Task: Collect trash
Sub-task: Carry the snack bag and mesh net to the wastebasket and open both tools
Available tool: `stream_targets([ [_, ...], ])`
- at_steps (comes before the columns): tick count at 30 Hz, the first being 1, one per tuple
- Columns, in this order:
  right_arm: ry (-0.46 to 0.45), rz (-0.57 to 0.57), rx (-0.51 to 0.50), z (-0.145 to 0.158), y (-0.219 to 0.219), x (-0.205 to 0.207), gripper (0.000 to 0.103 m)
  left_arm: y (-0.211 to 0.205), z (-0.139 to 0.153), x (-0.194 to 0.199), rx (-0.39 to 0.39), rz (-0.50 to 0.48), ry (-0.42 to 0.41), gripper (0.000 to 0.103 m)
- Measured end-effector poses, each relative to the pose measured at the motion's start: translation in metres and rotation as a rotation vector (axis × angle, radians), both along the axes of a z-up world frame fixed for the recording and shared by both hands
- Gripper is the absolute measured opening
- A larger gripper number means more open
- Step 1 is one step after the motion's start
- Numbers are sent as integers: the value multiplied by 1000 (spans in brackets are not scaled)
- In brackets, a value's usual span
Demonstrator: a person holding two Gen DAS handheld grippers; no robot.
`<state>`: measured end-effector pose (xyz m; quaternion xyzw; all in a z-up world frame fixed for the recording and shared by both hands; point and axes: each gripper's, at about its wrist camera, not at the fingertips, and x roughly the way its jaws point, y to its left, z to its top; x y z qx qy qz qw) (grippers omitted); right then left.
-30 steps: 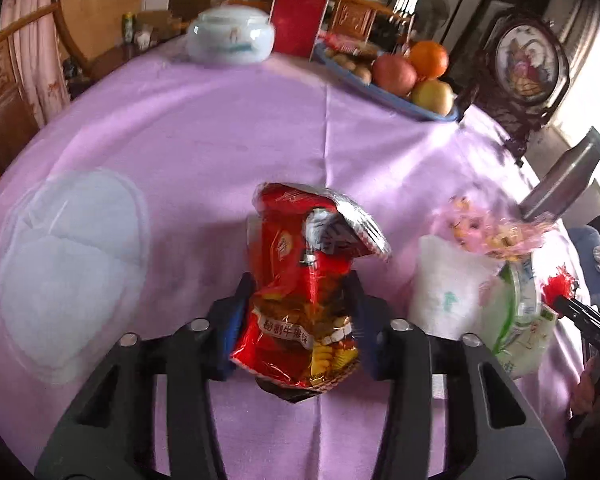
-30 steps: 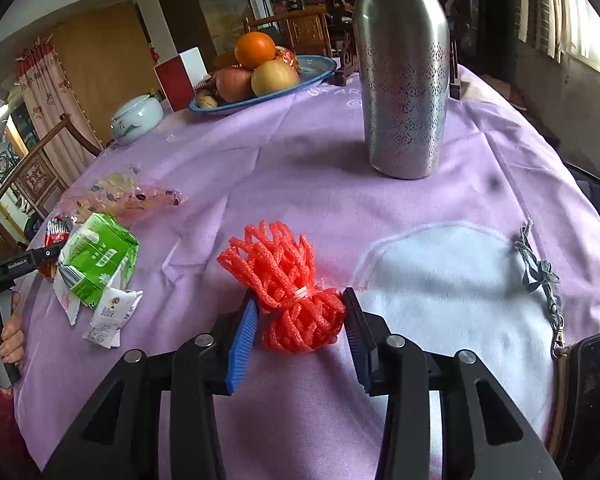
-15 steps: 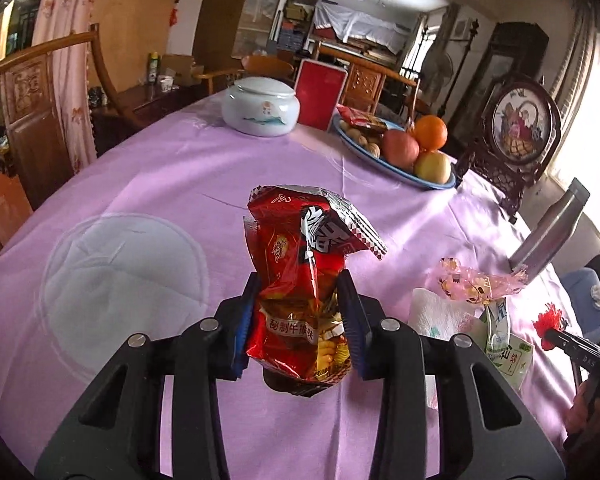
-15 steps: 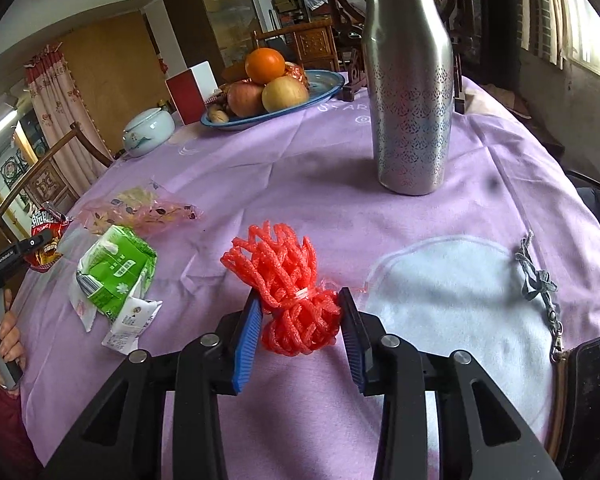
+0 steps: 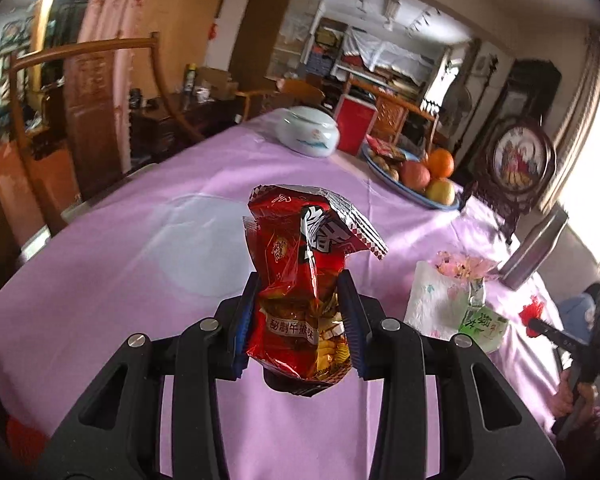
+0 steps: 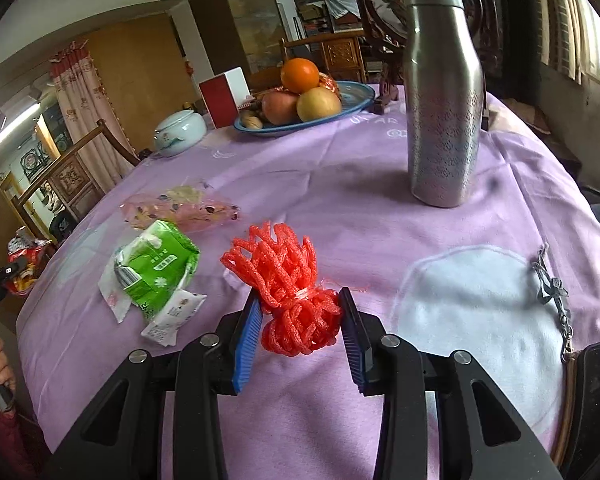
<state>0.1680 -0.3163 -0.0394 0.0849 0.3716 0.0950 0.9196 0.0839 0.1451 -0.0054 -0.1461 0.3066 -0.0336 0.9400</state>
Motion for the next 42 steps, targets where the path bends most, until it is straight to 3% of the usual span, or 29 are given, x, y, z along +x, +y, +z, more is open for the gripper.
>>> stream_targets([
  [12,-70,10,-7,10,9,-13,39,94,10,-120,-23,228,-30,39],
  [21,-83,51,61,15,37,-25,39,168,-24,-200,-54,425,52,39],
  [31,-86,264,166,39,135,-38,38,211,-75,-241,-89,526,157,41],
  [34,-90,346,165,50,173,-46,38,222,-94,-245,-123,548,198,55],
  [36,-90,406,148,56,203,-53,38,231,-105,-250,-140,592,223,74],
  [42,-78,598,103,67,294,-81,38,256,-109,-266,-125,682,206,91],
])
